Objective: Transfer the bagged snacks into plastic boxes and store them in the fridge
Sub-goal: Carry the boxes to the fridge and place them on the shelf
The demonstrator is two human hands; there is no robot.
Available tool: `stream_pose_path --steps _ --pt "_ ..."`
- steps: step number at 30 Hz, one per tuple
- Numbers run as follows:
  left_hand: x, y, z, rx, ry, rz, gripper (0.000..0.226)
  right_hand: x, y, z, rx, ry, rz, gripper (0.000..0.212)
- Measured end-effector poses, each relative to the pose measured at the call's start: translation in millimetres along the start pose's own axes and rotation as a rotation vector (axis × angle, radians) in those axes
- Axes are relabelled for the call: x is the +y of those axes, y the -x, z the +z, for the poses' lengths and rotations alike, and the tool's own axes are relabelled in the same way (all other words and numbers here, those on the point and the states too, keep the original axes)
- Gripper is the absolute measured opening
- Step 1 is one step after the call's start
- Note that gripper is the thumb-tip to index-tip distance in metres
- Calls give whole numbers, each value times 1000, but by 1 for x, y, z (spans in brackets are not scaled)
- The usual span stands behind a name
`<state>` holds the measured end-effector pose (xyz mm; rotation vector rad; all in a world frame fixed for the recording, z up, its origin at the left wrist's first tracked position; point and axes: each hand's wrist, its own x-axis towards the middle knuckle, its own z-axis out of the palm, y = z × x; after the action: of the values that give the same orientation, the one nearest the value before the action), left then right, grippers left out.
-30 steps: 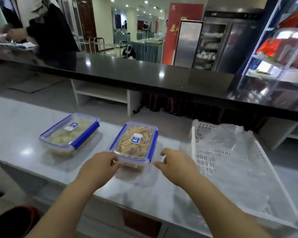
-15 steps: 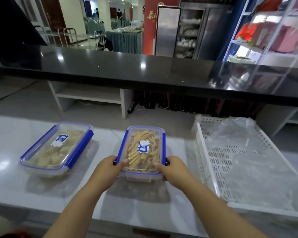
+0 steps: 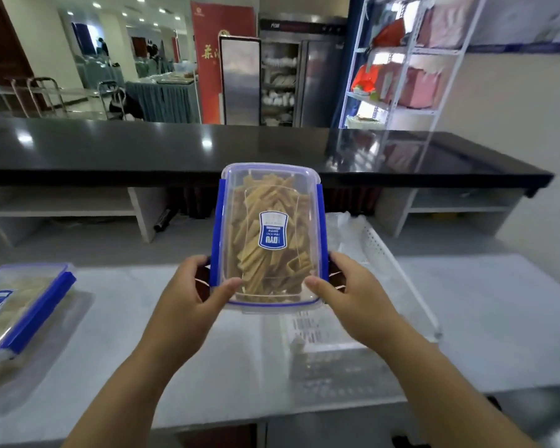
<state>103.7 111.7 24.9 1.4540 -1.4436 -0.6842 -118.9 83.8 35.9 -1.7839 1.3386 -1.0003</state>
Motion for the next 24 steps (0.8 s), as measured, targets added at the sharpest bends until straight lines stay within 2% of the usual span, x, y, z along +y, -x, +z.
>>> stream_pose_path --steps 6,13,16,20,24 --pt "76 24 112 -185 88 99 49 32 74 -129 176 88 32 27" --pt "146 75 271 -434 62 213 46 97 189 -265 389 151 213 25" --pt "172 100 335 -560 82 235 45 122 242 -310 486 113 320 29" --pt "204 138 408 -785 86 228 57 151 305 -357 622 100 461 33" --pt "226 164 480 -960 52 268 48 177 357 -390 767 124 585 21"
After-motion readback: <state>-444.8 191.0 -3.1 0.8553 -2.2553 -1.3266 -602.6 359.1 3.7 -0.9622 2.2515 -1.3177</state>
